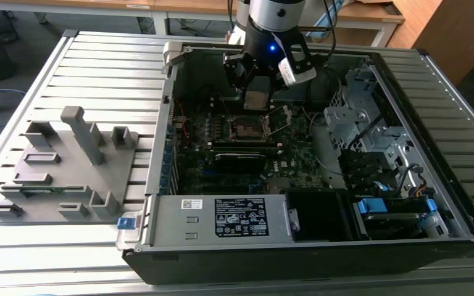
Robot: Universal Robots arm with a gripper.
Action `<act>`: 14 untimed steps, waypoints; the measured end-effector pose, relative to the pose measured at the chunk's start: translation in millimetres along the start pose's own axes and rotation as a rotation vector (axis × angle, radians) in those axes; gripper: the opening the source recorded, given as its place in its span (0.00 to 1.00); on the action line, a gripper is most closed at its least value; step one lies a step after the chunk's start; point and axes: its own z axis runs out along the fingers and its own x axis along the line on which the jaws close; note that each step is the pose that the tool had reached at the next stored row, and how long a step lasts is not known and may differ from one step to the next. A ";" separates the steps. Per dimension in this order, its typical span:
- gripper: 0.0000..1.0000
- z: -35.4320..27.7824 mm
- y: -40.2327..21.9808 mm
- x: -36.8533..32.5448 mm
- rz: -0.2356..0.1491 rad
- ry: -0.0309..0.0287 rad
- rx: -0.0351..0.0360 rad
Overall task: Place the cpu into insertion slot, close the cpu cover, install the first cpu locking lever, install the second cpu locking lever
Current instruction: 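Place the cpu into insertion slot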
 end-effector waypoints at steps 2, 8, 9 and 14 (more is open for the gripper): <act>0.54 0.1 0.0 0.0 0.000 0.0000 0.0000; 0.54 3.3 -0.3 -0.1 0.000 0.0000 -0.0001; 0.54 4.0 -0.4 -0.1 0.000 0.0000 0.0000; 0.54 9.3 -0.8 -0.1 0.000 -0.0001 0.0000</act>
